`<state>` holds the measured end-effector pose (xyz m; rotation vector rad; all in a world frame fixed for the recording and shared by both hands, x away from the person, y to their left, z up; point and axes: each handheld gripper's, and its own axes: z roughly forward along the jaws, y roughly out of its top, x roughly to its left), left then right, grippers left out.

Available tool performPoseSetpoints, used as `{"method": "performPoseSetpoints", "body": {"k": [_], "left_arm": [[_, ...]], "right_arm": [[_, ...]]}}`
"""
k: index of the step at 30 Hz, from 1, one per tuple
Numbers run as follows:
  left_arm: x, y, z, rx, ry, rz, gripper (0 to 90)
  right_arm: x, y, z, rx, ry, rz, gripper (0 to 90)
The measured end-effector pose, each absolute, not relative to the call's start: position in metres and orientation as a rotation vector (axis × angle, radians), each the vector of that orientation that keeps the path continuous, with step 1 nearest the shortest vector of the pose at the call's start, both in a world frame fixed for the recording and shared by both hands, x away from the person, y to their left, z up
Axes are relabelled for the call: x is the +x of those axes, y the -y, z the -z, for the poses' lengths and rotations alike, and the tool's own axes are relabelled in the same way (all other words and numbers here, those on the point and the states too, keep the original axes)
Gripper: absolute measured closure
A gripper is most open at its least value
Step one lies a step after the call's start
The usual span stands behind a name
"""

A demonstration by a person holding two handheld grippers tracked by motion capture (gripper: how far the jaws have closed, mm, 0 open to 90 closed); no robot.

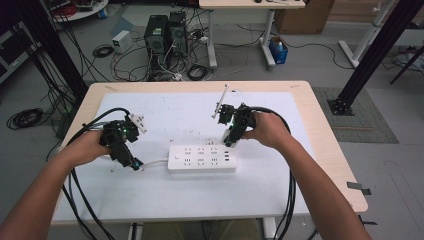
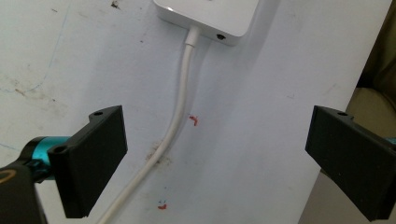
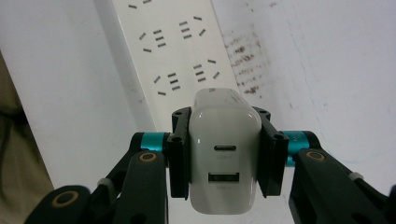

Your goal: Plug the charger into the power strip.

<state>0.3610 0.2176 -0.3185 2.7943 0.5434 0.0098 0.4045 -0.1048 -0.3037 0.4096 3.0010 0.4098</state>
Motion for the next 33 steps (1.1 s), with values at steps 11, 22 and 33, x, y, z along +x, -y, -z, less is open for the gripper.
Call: {"method": "performPoseSetpoints", "body": {"k": [11, 22, 33], "left_arm": [[0.36, -0.222, 0.317, 2.784, -0.58, -0.074, 5.6], [0.36, -0.218, 0.325, 2.805, -0.531, -0.049, 5.6], [0.362, -0.222, 0.325, 2.792, -0.547, -0.043, 5.6]], "right_arm": [[0.409, 0.075, 0.309, 0.308, -3.015, -0.338, 62.4], [0.413, 0.057, 0.33, 0.201, -3.059, -0.24, 62.4], [0.415, 0.045, 0.347, 0.106, -3.082, -0.186, 62.4]]}}
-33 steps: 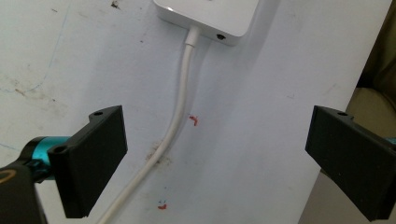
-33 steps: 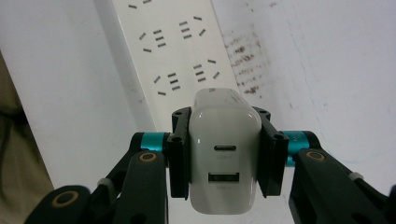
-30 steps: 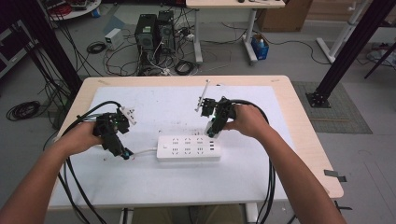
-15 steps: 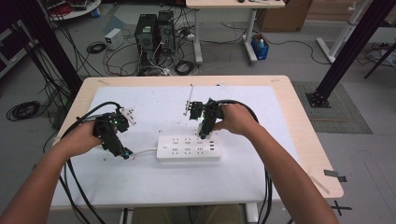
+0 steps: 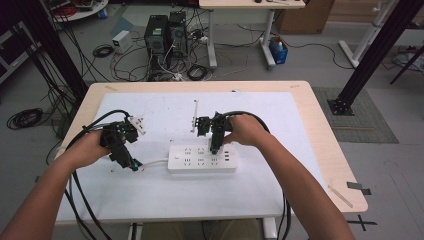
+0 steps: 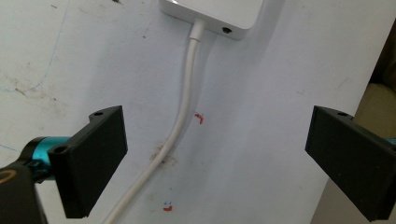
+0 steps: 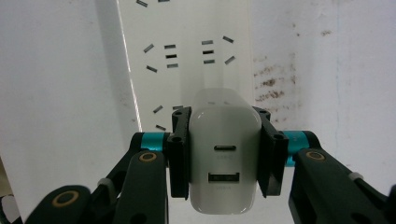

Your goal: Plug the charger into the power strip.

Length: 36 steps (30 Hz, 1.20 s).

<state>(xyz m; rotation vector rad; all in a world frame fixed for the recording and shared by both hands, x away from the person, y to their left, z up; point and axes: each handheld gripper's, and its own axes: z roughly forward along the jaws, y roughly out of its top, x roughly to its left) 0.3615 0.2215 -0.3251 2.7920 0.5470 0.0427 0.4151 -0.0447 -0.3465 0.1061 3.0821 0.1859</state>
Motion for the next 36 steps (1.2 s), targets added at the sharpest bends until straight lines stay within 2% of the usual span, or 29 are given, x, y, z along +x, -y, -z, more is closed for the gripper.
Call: {"method": "performPoseSetpoints", "body": {"k": [36], "left_arm": [[0.361, -0.227, 0.332, 2.777, -0.551, -0.021, 5.6]], "right_arm": [[0.418, 0.042, 0.362, 0.021, -3.089, -0.178, 63.1]]}}
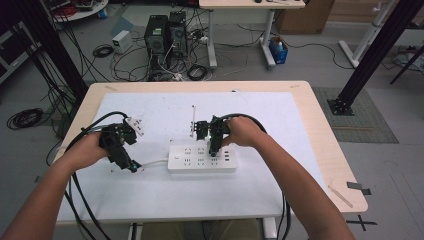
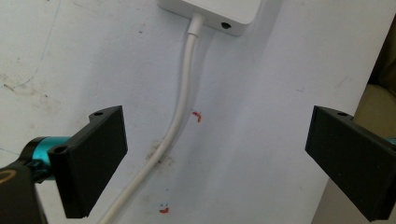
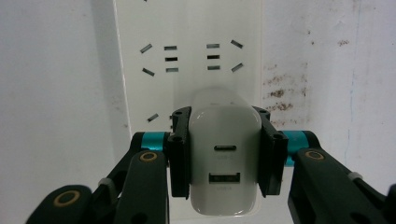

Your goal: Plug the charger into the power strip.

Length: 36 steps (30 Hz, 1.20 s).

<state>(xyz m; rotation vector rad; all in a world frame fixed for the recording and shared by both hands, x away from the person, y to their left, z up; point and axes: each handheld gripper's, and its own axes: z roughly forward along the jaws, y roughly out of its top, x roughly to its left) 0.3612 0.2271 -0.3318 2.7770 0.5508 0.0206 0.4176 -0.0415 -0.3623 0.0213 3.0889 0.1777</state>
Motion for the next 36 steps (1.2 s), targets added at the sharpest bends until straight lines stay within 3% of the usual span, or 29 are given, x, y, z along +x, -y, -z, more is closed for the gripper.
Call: {"method": "performPoseSetpoints", "body": {"k": [36], "left_arm": [[0.363, -0.226, 0.336, 2.771, -0.556, -0.009, 5.6]], "right_arm": [[0.421, 0.044, 0.369, 0.04, -3.107, -0.236, 63.1]]}}
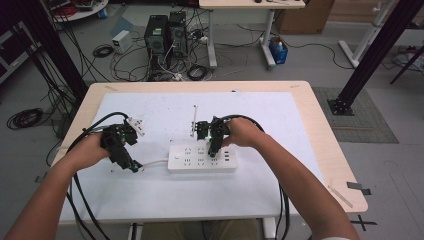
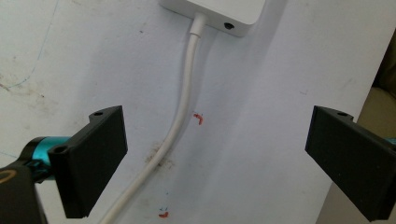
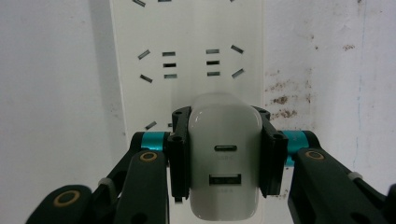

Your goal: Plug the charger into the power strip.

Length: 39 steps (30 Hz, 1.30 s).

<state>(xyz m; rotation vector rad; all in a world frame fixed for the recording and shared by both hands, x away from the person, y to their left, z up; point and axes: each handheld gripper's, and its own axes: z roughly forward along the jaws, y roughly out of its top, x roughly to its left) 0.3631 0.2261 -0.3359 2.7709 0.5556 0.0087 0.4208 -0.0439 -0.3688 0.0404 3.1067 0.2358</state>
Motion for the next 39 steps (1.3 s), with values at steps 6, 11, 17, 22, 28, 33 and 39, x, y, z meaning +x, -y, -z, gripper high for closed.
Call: {"method": "performPoseSetpoints", "body": {"k": [6, 11, 17, 22, 28, 33, 39], "left_arm": [[0.362, -0.228, 0.335, 2.77, -0.56, -0.014, 5.6], [0.361, -0.228, 0.334, 2.766, -0.561, -0.017, 5.6], [0.361, -0.227, 0.332, 2.755, -0.558, -0.027, 5.6], [0.36, -0.225, 0.332, 2.761, -0.551, -0.028, 5.6], [0.361, -0.22, 0.331, 2.757, -0.543, -0.034, 5.6], [0.362, -0.218, 0.328, 2.752, -0.536, -0.042, 5.7], [0.363, -0.219, 0.321, 2.73, -0.545, -0.074, 5.6]], "right_arm": [[0.421, 0.05, 0.37, 0.05, -3.1, -0.317, 61.9], [0.428, 0.052, 0.368, 0.278, -3.123, -0.393, 23.0], [0.433, 0.074, 0.344, 0.434, -3.043, -0.469, 11.0], [0.432, 0.09, 0.333, 0.541, -2.963, -0.457, 11.1], [0.426, 0.121, 0.314, 0.594, -2.936, -0.5, 11.0], [0.42, 0.14, 0.307, 0.656, -2.969, -0.444, 11.0], [0.414, 0.167, 0.301, 0.761, -2.92, -0.381, 0.9]]}}
